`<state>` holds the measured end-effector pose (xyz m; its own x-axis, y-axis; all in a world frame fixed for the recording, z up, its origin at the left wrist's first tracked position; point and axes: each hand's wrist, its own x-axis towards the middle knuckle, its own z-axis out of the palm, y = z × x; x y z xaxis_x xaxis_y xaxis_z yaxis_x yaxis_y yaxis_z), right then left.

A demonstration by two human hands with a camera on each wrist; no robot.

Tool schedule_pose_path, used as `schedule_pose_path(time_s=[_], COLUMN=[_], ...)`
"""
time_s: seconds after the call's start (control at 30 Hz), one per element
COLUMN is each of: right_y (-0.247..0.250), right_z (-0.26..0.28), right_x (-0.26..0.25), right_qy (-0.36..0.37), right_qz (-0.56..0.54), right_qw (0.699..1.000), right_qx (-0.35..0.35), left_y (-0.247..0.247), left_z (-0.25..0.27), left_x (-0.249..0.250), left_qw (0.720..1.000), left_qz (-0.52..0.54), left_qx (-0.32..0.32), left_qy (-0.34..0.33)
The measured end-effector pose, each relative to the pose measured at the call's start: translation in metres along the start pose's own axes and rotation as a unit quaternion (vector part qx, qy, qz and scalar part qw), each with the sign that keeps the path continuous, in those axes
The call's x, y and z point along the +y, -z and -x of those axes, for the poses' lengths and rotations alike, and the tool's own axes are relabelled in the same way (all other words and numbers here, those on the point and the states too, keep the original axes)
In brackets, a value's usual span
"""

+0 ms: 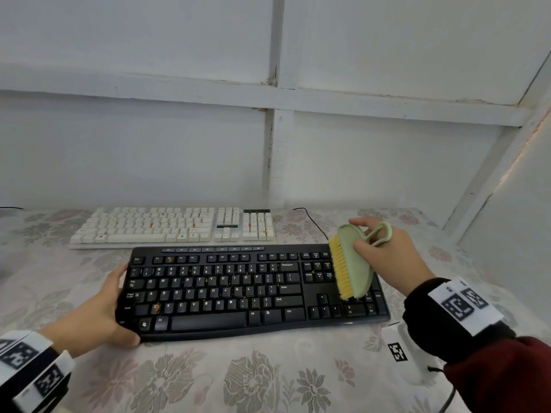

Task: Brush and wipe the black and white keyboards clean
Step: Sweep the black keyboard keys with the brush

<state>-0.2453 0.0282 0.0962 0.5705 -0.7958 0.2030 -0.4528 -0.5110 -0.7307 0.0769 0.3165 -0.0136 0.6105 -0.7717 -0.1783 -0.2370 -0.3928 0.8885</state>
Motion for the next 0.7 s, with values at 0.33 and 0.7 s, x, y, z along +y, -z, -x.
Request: schedule_pose_path(time_s=[0.33,0.7], right_y=[-0.001,0.002], right_z=[0.046,0.001], right_x=[0.013,-0.008], right_qy=[-0.029,0.0], right_qz=[0.041,0.0], right_qw=[0.995,1.0], right_qx=[-0.089,0.011], left_y=[0.002,0.001], left_z=[-0.001,0.001], left_x=[-0.004,0.0], left_qw=[1.0,0.999], left_qz=[-0.017,-0.031], left_qx=[-0.001,0.007], left_qy=[-0.007,-0.017])
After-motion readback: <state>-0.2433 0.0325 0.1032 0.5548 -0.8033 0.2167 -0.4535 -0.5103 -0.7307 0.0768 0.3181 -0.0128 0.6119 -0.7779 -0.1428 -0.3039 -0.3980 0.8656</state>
